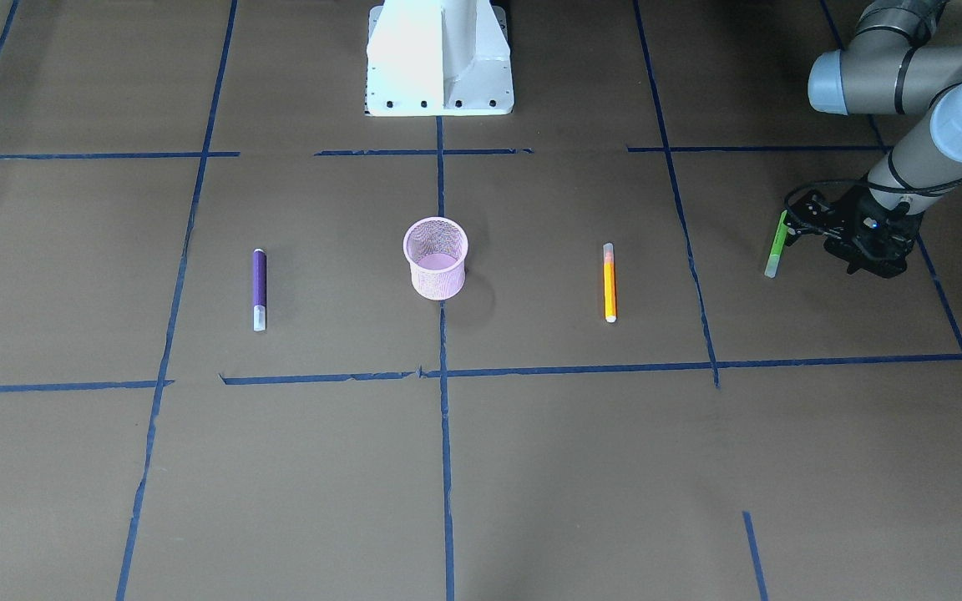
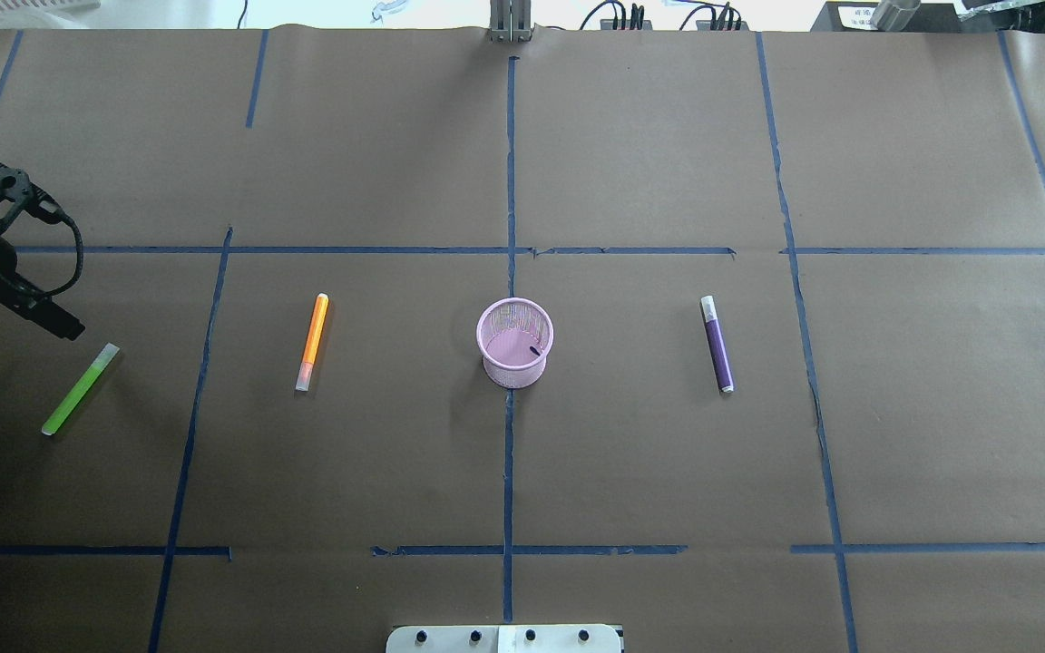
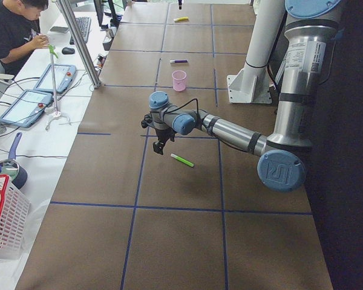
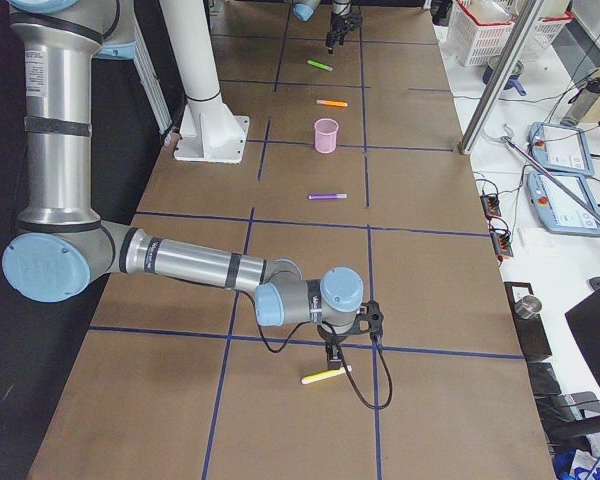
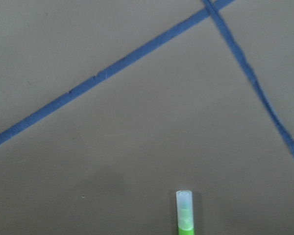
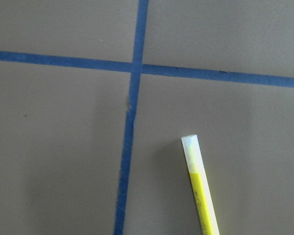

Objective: Collect pens into pen holder
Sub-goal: 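Lower the left gripper onto the green highlighter and grasp it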

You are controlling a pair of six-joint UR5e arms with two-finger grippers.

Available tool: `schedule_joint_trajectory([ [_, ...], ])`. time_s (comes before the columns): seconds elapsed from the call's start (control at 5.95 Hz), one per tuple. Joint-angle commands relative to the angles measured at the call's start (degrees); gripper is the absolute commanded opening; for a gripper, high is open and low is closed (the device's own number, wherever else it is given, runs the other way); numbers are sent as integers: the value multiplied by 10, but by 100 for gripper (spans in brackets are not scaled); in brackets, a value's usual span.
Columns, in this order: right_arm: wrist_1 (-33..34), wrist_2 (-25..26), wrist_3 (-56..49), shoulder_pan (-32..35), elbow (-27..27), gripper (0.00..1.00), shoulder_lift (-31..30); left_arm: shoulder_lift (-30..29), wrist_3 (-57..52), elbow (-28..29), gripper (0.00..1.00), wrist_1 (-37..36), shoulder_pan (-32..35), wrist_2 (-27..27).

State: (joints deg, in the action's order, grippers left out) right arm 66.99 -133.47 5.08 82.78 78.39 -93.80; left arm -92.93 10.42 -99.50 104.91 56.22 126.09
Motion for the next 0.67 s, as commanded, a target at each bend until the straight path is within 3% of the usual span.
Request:
schedule_joint_trajectory([
  [0.0,-62,23,-3,-3,-69,100,-3,6,12,11,100,23,-17,-8],
  [0.5,-107,25,-2,-10,-112,100,-2,5,19,31,100,31,-56,-9],
])
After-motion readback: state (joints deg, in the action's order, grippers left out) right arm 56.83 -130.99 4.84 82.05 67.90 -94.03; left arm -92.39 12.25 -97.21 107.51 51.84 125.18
